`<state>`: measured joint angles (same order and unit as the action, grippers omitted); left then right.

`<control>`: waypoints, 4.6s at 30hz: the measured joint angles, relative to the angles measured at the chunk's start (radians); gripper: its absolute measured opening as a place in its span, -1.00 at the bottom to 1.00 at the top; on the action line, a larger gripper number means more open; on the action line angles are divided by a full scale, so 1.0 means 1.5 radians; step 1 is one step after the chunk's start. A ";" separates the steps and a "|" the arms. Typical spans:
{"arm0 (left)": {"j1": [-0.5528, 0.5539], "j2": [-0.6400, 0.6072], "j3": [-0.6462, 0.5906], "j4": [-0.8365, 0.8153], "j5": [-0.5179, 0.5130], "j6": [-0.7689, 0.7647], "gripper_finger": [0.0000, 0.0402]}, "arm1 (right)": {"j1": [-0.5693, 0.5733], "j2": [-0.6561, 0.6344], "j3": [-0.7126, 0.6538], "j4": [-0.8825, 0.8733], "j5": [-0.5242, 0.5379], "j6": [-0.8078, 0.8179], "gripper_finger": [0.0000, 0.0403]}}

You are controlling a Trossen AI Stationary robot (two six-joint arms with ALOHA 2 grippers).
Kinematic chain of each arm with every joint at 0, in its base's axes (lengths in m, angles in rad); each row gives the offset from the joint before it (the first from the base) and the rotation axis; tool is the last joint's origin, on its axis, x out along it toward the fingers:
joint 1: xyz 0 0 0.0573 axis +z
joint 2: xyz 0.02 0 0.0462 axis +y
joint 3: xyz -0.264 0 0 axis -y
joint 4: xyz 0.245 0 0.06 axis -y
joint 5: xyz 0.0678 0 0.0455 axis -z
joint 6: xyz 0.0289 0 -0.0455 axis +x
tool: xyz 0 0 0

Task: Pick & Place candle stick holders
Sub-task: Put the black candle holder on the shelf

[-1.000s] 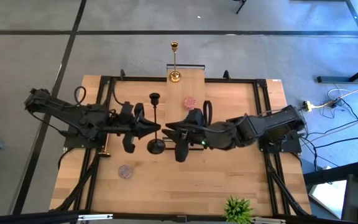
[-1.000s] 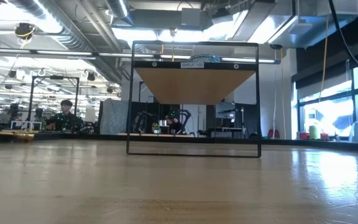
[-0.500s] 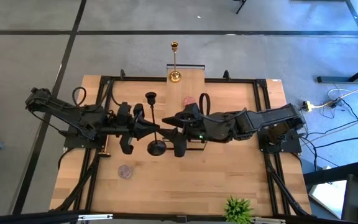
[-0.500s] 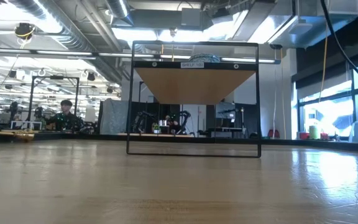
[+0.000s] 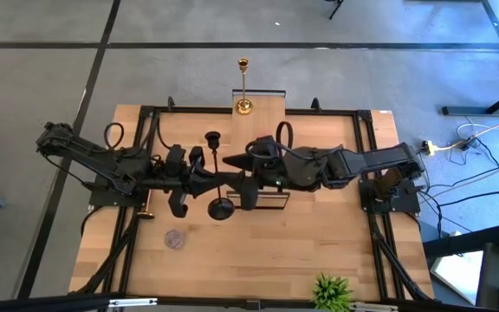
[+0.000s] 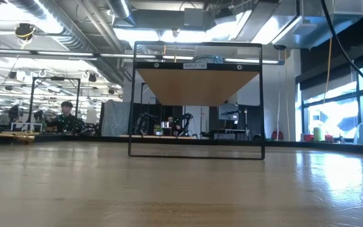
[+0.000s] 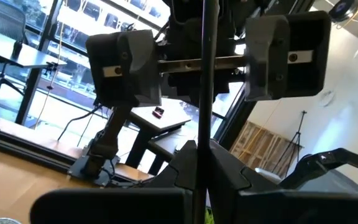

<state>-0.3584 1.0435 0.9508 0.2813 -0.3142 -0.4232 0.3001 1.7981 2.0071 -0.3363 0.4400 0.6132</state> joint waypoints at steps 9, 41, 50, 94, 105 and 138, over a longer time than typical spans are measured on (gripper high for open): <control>0.020 0.000 0.000 0.024 0.038 -0.005 -0.95 | -0.009 0.016 -0.001 0.005 -0.044 0.005 0.24; 0.016 0.000 0.000 -0.001 0.065 -0.028 -0.95 | -0.012 0.031 0.000 0.031 -0.075 0.005 -0.41; 0.016 -0.001 0.000 -0.006 0.076 -0.049 -0.92 | -0.011 0.031 0.000 0.034 -0.056 0.000 -0.93; -0.018 -0.102 0.000 -0.313 -0.322 -0.055 -0.05 | -0.044 -0.012 0.000 -0.294 0.172 -0.173 -0.93; 0.083 -0.112 0.000 -0.315 -0.441 -0.035 -0.05 | -0.061 -0.051 0.000 -0.394 0.057 -0.325 -0.93; 0.392 -0.105 0.000 -0.305 -0.264 -0.123 -0.06 | -0.518 -0.227 -0.436 0.183 -0.338 -0.382 -0.93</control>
<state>0.2300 0.8867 0.9508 -0.1761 -0.7095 -0.6075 -0.4763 1.4583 1.3529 -0.0611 -0.0664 0.0402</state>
